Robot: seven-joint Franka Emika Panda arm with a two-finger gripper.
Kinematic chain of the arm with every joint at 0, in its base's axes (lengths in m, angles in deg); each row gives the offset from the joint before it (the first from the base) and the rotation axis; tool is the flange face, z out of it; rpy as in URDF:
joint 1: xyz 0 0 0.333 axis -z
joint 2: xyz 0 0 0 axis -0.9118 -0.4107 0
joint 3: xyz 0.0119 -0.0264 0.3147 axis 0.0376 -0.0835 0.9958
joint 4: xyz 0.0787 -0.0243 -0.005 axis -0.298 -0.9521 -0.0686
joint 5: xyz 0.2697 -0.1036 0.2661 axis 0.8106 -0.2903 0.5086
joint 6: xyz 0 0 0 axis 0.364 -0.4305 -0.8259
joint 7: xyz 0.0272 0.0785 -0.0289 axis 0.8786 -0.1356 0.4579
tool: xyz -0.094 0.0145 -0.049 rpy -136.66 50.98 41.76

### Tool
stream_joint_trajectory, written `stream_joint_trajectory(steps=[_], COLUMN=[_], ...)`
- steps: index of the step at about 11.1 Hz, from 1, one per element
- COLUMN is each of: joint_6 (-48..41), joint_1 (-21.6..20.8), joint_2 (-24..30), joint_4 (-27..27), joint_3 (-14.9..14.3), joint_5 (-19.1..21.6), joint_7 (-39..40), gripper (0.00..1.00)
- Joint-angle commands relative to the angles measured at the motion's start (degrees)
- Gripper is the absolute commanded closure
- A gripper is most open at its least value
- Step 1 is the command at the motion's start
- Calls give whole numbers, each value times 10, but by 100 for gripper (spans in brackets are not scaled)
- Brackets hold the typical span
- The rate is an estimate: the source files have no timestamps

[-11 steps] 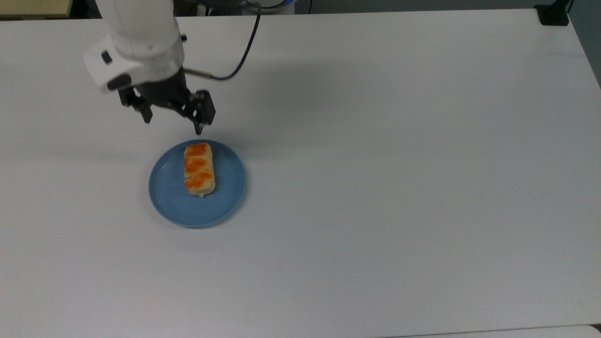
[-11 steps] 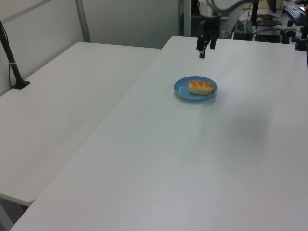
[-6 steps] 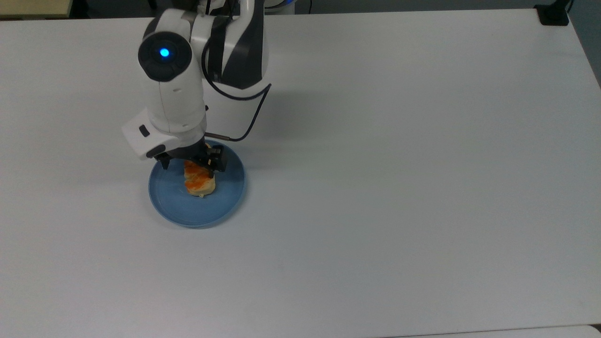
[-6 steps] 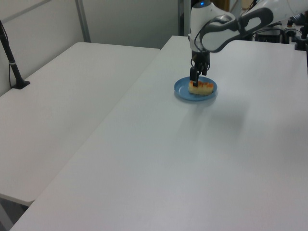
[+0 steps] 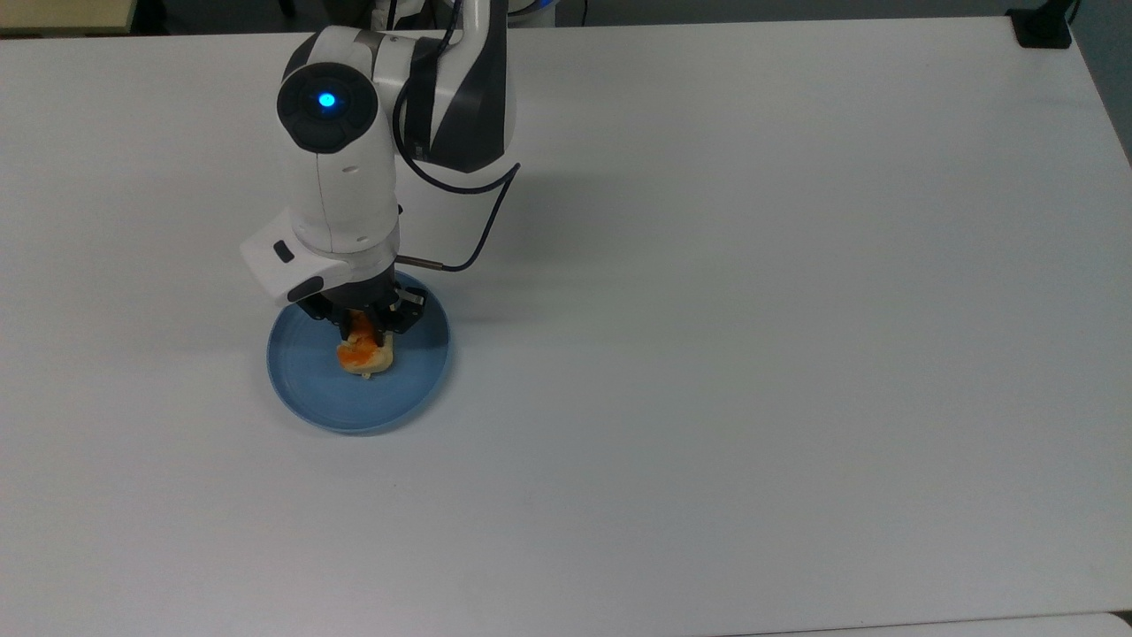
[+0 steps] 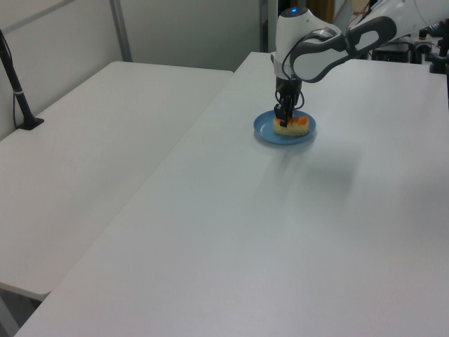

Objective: Put the bread on the table
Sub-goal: 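Lift the bread off the plate and carry it past the plate rim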

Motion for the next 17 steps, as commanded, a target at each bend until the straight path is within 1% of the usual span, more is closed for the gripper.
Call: stream_joint_trajectory(steps=[1,2,3,4,5,6,7,8,10,11,12,13,14,16,17], joint_6=[-32,-49,-91,-141,-185,-214,-217,-217,-208,-208,-200,-165,-141,-140,-144], joint_1=[-4,-1,2,11,26,31,27,25,29,30,28,27,25,25,25], joint_2=[32,46,67,91,122,148,170,177,175,175,175,175,173,172,173], joint_4=[-12,-12,-11,-13,-27,-61,-98,-123,-168,-178,-196,-216,-223,-223,-220], joint_3=[-4,-4,-6,-8,-8,-18,-41,-50,-55,-66,-74,-74,-74,-74,-74], joint_5=[11,19,37,48,49,48,48,48,45,47,49,50,50,50,50], joint_7=[8,21,56,107,156,201,221,223,216,210,194,166,155,154,157], gripper=[89,89,89,89,88,88,88,88,88,88,86,83,73,0,0])
